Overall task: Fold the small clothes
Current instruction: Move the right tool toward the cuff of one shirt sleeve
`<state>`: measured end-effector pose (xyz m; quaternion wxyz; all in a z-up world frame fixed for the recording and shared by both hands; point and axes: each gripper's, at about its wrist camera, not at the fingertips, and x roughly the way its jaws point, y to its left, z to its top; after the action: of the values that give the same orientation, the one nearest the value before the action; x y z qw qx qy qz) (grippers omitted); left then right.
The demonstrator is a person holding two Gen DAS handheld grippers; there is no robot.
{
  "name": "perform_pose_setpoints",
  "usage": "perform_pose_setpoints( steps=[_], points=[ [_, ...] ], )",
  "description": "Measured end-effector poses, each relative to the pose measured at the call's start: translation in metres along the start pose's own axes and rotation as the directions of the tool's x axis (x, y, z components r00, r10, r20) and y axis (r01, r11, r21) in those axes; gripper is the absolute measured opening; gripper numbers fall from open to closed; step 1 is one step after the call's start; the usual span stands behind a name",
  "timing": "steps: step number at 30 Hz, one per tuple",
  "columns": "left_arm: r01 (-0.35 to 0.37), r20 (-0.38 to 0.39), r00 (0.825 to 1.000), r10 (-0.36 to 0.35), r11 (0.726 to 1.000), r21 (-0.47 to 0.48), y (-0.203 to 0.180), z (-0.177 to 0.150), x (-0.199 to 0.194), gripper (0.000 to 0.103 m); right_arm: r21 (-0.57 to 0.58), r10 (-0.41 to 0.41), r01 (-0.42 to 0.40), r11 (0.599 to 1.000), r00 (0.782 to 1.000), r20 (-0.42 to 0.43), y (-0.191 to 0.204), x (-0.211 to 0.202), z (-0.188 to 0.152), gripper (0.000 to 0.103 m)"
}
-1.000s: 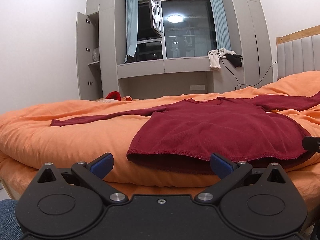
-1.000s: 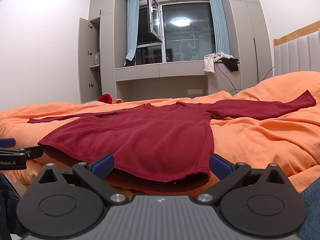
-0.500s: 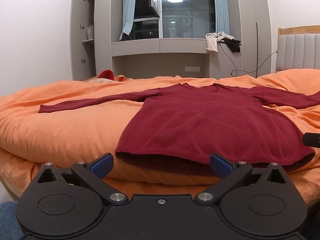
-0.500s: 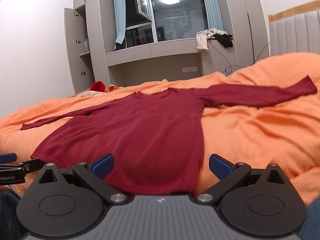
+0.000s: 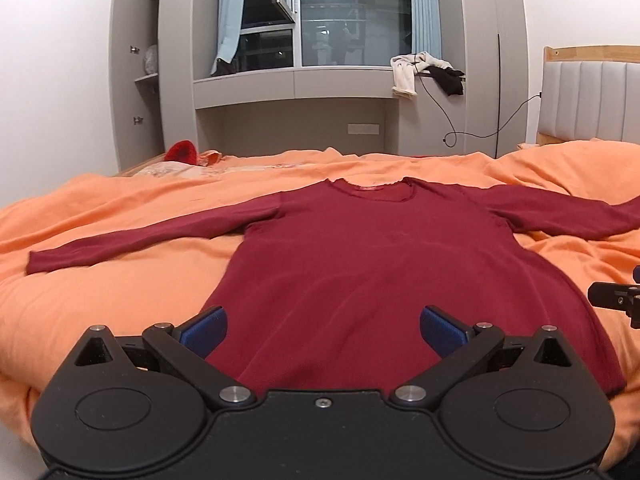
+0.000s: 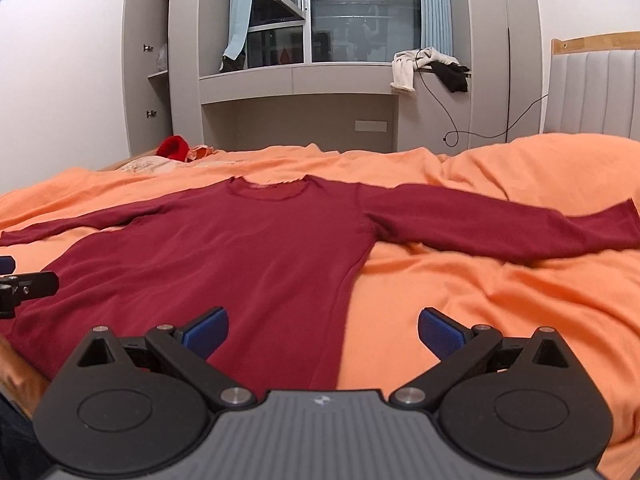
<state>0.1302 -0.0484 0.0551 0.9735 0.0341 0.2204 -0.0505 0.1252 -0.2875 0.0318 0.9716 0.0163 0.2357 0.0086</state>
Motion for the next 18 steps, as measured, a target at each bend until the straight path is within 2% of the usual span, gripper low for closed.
perform_pose_setpoints(
  steps=[4,9,14,18],
  points=[
    [0.01,-0.013,1.0,-0.01,1.0,0.003,-0.009,0.021,0.03,0.102,-0.012,-0.022,0.022,1.0,1.0,0.013,-0.011,0.018,0.019,0.103],
    [0.026,-0.04,0.999,-0.026,1.0,-0.006,-0.018,0.045,0.07,0.102,0.041,-0.038,0.038,0.998,0.999,0.008,-0.034,0.051,0.043,0.103],
    [0.031,-0.027,0.999,-0.031,1.0,0.004,-0.026,0.064,0.113,0.102,0.081,-0.087,0.089,0.993,0.996,-0.036,-0.056,0.084,0.058,0.103],
    [0.044,-0.011,0.999,-0.044,0.999,-0.003,-0.028,0.071,0.144,0.102,0.057,-0.152,0.155,0.986,0.987,-0.053,-0.068,0.109,0.062,0.103]
  ],
)
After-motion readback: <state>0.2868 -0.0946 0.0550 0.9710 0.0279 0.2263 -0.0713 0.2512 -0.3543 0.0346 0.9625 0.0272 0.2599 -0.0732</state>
